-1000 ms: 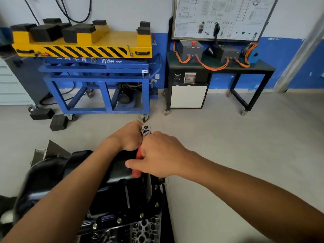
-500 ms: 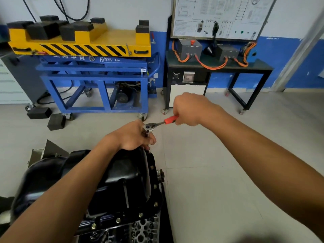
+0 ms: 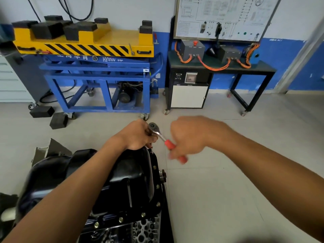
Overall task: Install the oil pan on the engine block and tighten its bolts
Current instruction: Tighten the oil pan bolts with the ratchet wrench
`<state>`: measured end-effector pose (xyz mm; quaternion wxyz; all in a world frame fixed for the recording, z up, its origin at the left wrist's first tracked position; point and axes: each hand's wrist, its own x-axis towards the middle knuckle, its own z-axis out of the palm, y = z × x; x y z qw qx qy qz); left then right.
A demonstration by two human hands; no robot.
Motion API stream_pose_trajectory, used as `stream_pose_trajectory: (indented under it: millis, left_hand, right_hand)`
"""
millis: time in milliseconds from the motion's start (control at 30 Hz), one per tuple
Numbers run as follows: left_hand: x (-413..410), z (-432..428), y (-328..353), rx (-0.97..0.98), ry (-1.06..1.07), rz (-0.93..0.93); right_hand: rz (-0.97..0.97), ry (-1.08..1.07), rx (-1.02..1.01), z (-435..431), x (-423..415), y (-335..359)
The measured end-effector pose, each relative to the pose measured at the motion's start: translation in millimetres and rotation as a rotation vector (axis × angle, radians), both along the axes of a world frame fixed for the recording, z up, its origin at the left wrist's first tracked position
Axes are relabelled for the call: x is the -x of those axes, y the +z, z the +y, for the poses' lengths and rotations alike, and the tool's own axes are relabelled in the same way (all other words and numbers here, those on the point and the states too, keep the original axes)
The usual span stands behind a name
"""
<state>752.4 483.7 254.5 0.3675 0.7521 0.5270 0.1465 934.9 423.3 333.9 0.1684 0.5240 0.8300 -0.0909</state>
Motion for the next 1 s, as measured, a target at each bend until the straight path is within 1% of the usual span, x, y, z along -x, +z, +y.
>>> stream_pose_trajectory:
  millis: [33,67,133,200,300,433,500,567,667,733,767,867,1000]
  left_hand:
    - [0.3,-0.6,1.4,-0.025,-0.005,0.029]
    - [0.7,-1.2,2.8,-0.049,0.0,0.063]
    - [1.4,-3.1,6.4,-0.073,0.011,0.122]
    - [3.0,-3.9,9.8,-0.067,-0.011,0.156]
    - [4.5,-4.1,11.1,-0.056,-0.034,0.164]
    - [3.2,-3.4,9.0,-0.01,-0.007,0.075]
    - [2.6,-1.7,7.0,0.015,-0.035,0.032]
    - [2.8,2.0,2.2,0.047,-0.057,-0.006]
    - [3.9,8.1,-5.0,0.093,-0.071,-0.046]
    - [4.2,10.6,-7.1,0.116,-0.088,-0.069]
    - [4.2,11.0,-7.3,0.126,-0.098,-0.07]
    - [3.0,11.2,-6.0,0.144,-0.117,-0.052]
    - [2.8,9.7,-2.8,0.16,-0.125,-0.051]
  right_hand:
    - [0.081,0.006,0.121,-8.5,13.6,-4.7]
    - [0.164,-0.006,0.169,-14.7,28.3,-12.7]
    - [0.323,-0.087,0.108,-18.5,53.6,-29.6]
    - [0.397,-0.117,0.002,-17.5,68.4,-39.8]
    - [0.404,-0.117,-0.02,-14.3,70.1,-40.5]
    - [0.379,-0.14,0.132,-13.3,47.8,-30.3]
    - [0.313,-0.135,0.213,-8.5,29.8,-18.9]
    - [0.188,-0.121,0.215,-0.3,13.0,-7.7]
    - [-0.004,-0.125,0.064,14.5,-7.7,1.5]
    - [-0.089,-0.137,-0.14,25.6,-15.8,3.6]
    - [-0.101,-0.151,-0.234,32.1,-17.9,3.4]
    - [-0.041,-0.147,-0.358,57.3,-17.6,-0.8]
    - [0.104,-0.056,-0.419,83.9,-1.1,-10.0]
